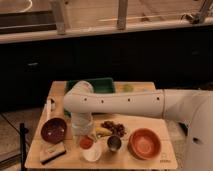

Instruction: Place apple in paper cup

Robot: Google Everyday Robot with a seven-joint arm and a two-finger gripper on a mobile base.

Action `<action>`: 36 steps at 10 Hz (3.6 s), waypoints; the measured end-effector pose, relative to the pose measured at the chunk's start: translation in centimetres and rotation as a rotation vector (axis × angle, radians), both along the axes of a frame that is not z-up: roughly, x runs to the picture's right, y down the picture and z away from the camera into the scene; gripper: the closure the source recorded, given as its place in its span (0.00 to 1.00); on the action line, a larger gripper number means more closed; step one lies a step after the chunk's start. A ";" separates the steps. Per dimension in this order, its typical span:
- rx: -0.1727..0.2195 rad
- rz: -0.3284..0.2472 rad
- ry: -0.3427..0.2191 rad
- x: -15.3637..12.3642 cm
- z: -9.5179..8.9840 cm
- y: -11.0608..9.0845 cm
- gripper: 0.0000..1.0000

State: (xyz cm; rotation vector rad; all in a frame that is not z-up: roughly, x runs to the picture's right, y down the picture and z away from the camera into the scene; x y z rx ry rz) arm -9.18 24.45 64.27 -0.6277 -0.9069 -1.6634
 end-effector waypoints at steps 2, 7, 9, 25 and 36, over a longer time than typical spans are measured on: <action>-0.002 0.002 -0.008 0.2 -0.4 0.3 1.00; -0.027 -0.006 -0.009 0.9 -0.7 0.8 0.61; -0.038 -0.008 -0.007 1.1 -0.6 1.0 0.40; -0.043 -0.019 -0.033 1.6 -0.2 0.4 0.20; -0.042 -0.019 -0.035 1.5 -0.2 0.4 0.20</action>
